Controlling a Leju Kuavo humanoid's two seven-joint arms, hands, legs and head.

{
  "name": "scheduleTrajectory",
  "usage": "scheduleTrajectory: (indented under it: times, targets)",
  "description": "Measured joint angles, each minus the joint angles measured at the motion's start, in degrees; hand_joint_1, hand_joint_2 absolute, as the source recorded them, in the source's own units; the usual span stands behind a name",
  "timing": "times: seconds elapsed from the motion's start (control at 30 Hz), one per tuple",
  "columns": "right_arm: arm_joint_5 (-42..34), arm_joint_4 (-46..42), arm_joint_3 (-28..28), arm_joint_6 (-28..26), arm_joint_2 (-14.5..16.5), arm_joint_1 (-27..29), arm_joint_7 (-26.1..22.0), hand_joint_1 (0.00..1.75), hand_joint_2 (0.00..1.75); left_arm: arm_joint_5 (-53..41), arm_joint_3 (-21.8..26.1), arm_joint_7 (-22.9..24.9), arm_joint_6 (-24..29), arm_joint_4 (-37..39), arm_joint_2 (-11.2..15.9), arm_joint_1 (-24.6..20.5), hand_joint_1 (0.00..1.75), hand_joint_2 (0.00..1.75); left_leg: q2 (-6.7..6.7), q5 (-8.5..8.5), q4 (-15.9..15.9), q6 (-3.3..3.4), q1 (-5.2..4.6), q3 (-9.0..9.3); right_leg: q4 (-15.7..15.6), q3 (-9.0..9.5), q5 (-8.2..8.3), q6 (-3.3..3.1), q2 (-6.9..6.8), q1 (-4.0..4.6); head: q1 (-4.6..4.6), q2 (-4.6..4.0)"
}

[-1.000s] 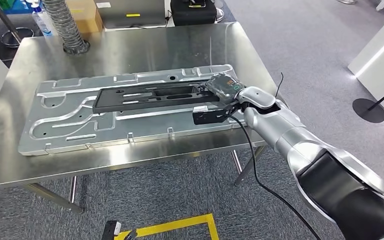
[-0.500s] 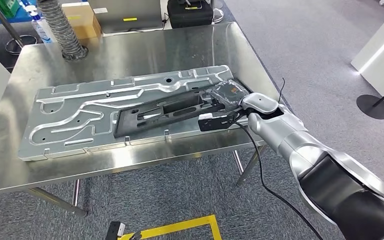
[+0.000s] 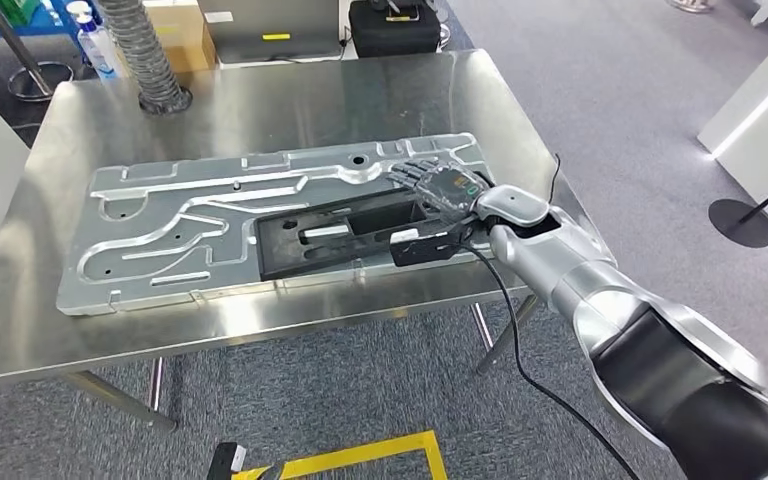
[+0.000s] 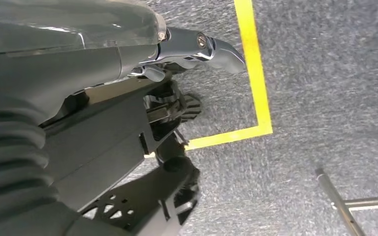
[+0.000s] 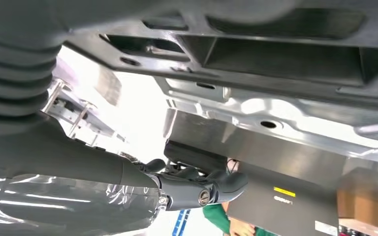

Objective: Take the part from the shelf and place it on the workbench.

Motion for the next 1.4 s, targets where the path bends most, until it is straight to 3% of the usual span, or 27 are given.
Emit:
scheduleTrajectory:
  times: [0.07, 0.1, 0.13, 0.27, 0.3, 0.4, 0.47, 0.57, 0.6, 0.63, 0.7, 0.77, 0.8, 0.9, 0.93, 1.0, 1.07, 1.1, 1.13, 1.17, 1.23, 1.3, 1.33, 1.4]
  targets:
    - [0.19, 0.21, -0.16, 0.08, -0.01, 0.26, 0.09, 0.0, 0.0, 0.0, 0.01, 0.77, 0.02, 0.0, 0.01, 0.01, 0.0, 0.0, 0.0, 0.22, 0.02, 0.34, -0.24, -0.26, 7.38, -3.16, -3.4, 0.07, 0.0, 0.02, 0.0, 0.0]
    - [0.25, 0.33, -0.23, 0.1, -0.01, 0.44, 0.13, 0.0, 0.0, 0.01, 0.02, 0.99, 0.01, 0.0, 0.01, 0.02, 0.0, 0.0, -0.01, 0.34, 0.03, 0.45, -0.38, -0.41, 9.1, -3.85, -3.81, -0.02, 0.0, 0.04, 0.0, 0.0]
    - [0.28, 0.42, -0.31, 0.1, -0.01, 0.57, 0.14, 0.0, 0.0, 0.04, 0.03, 1.12, 0.0, 0.0, 0.01, 0.02, 0.0, 0.0, -0.02, 0.46, 0.03, 0.53, -0.55, -0.54, 8.55, -3.44, -3.11, -0.24, 0.0, 0.12, 0.0, 0.0]
    - [0.36, 0.49, -0.75, 0.13, 0.03, 0.13, 0.24, 0.0, 0.0, 0.19, 0.06, 1.28, -0.08, 0.01, -0.08, -0.02, 0.0, 0.0, -0.04, 0.99, 0.05, 0.26, -1.18, -0.93, -5.15, 4.0, 2.73, -2.01, -0.12, 1.03, 0.0, 0.0]
    - [0.43, 0.49, -0.84, 0.16, 0.06, -0.04, 0.31, 0.0, 0.0, 0.2, 0.07, 1.28, -0.12, 0.02, -0.11, -0.04, 0.0, 0.0, -0.01, 1.18, 0.05, 0.03, -1.17, -1.07, -6.67, 4.66, 3.18, -2.25, -0.18, 1.27, 0.0, 0.0]
    - [0.91, 0.48, -1.0, 0.53, 0.24, -0.29, 0.6, 0.0, 0.0, 0.21, 0.09, 1.26, -0.19, 0.02, -0.16, -0.04, 0.0, 0.0, 0.04, 1.57, -0.13, -0.99, -1.03, -1.41, -7.59, 4.41, 4.24, -2.61, -0.32, 1.3, 0.0, 0.0]
    - [1.19, 0.47, -1.13, 0.86, 0.48, -0.6, 0.9, 0.0, 0.0, 0.24, 0.14, 1.19, -0.19, 0.02, -0.14, -0.01, 0.0, 0.0, 0.04, -1.03, 2.22, -1.67, -0.98, -2.42, -8.38, 3.97, 5.38, -3.03, -0.53, 0.92, -0.01, 0.0]
    - [1.32, 0.45, -1.43, 0.97, 0.78, -0.98, 1.13, 0.0, 0.0, 0.31, 0.3, 1.12, -0.19, 0.02, -0.1, -0.03, 0.0, 0.0, 0.06, -8.19, 12.62, -2.5, -0.57, -5.57, -8.52, 2.31, 6.8, -3.28, -0.63, 0.81, -0.02, 0.0]
    - [1.35, 0.45, -1.55, 0.95, 0.87, -0.99, 1.14, 0.0, 0.0, 0.33, 0.33, 1.11, -0.19, 0.02, -0.1, -0.03, 0.0, 0.0, 0.07, -9.3, 14.91, -2.7, -0.45, -5.82, -8.46, 1.65, 7.27, -3.22, -0.62, 0.79, -0.02, 0.0]
    - [1.38, 0.45, -1.69, 0.92, 0.93, -0.99, 1.18, 0.0, 0.0, 0.34, 0.36, 1.1, -0.2, 0.02, -0.09, -0.04, 0.0, 0.0, 0.07, -9.41, 15.12, -2.86, -0.35, -5.04, -8.37, 1.0, 7.74, -3.1, -0.61, 0.76, -0.02, 0.0]
    - [1.45, 0.44, -2.05, 0.89, 1.0, -1.1, 1.27, 0.0, 0.0, 0.36, 0.38, 1.08, -0.21, 0.02, -0.07, -0.11, 0.0, 0.0, 0.09, -7.29, 8.84, -3.02, -0.14, -0.09, -8.05, -0.19, 8.59, -2.68, -0.61, 0.62, -0.02, 0.0]
    - [1.64, 0.39, -2.46, 0.86, 1.1, -1.4, 1.44, 0.0, 0.0, 0.36, 0.39, 1.01, -0.27, 0.02, -0.08, -0.27, 0.0, 0.0, -0.01, -5.56, 1.72, -2.57, -0.25, 4.32, -7.65, -1.05, 9.31, -2.04, -0.61, 0.62, -0.02, 0.0]
    - [1.76, 0.37, -2.64, 0.86, 1.23, -1.6, 1.52, 0.0, 0.0, 0.36, 0.39, 0.97, -0.31, 0.02, -0.09, -0.31, 0.0, 0.0, -0.08, -5.13, 0.09, -2.16, -0.37, 5.08, -7.55, -1.32, 9.73, -1.71, -0.61, 0.66, -0.01, 0.0]
    - [2.12, 0.35, -2.99, 0.89, 1.53, -1.94, 1.63, 0.0, 0.0, 0.36, 0.39, 0.9, -0.36, 0.03, -0.14, -0.34, 0.0, 0.0, -0.05, -3.69, -0.26, -0.71, -0.68, 4.29, -8.03, -1.72, 11.11, -0.7, -0.52, 0.51, -0.01, 0.0]
    - [2.23, 0.38, -3.09, 0.91, 1.53, -1.98, 1.64, 0.0, 0.0, 0.34, 0.4, 0.86, -0.36, 0.03, -0.16, -0.41, 0.0, 0.0, 0.05, -2.99, -0.42, -0.26, -0.63, 3.89, -7.69, -2.06, 10.48, -0.38, -0.43, 0.42, -0.01, 0.0]
    - [2.4, 0.46, -3.4, 0.92, 1.52, -2.12, 1.68, 0.0, 0.0, 0.3, 0.41, 0.64, -0.36, 0.04, -0.23, -0.55, 0.0, 0.0, 0.22, -1.5, -0.8, 0.45, -0.42, 2.63, -3.65, -3.61, 6.08, 0.13, -0.23, 0.31, 0.0, 0.0]
    - [2.52, 0.53, -3.75, 0.89, 1.52, -2.24, 1.69, 0.0, 0.0, 0.27, 0.41, 0.15, -0.31, 0.04, -0.27, -0.56, 0.0, 0.0, 0.22, -0.34, -0.86, 0.75, -0.48, 1.0, 4.41, -5.74, 0.64, 0.5, -0.18, 0.33, 0.0, 0.0]
    - [2.62, 0.58, -3.86, 0.87, 1.52, -2.24, 1.69, 0.0, 0.0, 0.26, 0.42, -0.08, -0.26, 0.04, -0.29, -0.55, 0.0, 0.0, 0.21, 0.16, -0.86, 0.78, -0.52, 0.25, 7.87, -6.34, -0.49, 0.57, -0.18, 0.34, 0.0, 0.0]
    - [2.76, 0.63, -3.94, 0.86, 1.52, -2.21, 1.69, 0.0, 0.0, 0.25, 0.41, -0.26, -0.21, 0.04, -0.28, -0.54, 0.0, 0.0, 0.22, 0.71, -0.85, 0.75, -0.58, -0.46, 9.7, -6.14, -0.49, 0.54, -0.17, 0.35, 0.0, 0.0]
    - [2.92, 0.69, -4.02, 0.82, 1.52, -2.19, 1.69, 0.0, 0.0, 0.24, 0.4, -0.36, -0.16, 0.04, -0.29, -0.55, 0.0, 0.0, 0.22, 1.22, -0.84, 0.69, -0.65, -1.08, 9.29, -4.88, 0.42, 0.37, -0.17, 0.38, 0.0, 0.0]
    - [3.27, 0.72, -4.31, 0.66, 1.52, -2.27, 1.69, 0.0, 0.0, 0.2, 0.4, -0.47, -0.14, 0.04, -0.32, -0.58, 0.0, 0.0, 0.23, 2.13, -0.82, 0.52, -0.83, -2.01, 2.65, 0.69, 2.18, -0.51, -0.16, 0.67, 0.0, 0.0]
    - [3.54, 0.67, -4.74, 0.44, 1.58, -2.52, 1.73, 0.0, 0.0, 0.18, 0.4, -0.57, -0.12, 0.04, -0.4, -0.67, 0.0, 0.0, 0.25, 2.91, -0.82, 0.15, -1.05, -2.54, -5.25, 6.14, 1.73, -1.4, -0.37, 1.09, -0.01, 0.0]
    - [3.66, 0.66, -4.92, 0.35, 1.61, -2.66, 1.76, 0.0, 0.0, 0.17, 0.4, -0.6, -0.11, 0.04, -0.44, -0.72, 0.0, 0.0, 0.28, 3.28, -0.85, -0.14, -1.04, -2.66, -7.42, 7.48, 1.24, -1.71, -0.5, 1.28, -0.02, 0.0]
    - [3.98, 0.66, -5.19, 0.23, 1.65, -2.8, 1.87, 0.0, 0.0, 0.15, 0.39, -0.58, -0.1, 0.04, -0.52, -0.79, 0.0, 0.0, 0.34, 3.98, -1.16, -0.85, -1.03, -2.73, -8.59, 7.71, 1.58, -2.12, -0.64, 1.32, -0.03, 0.0]
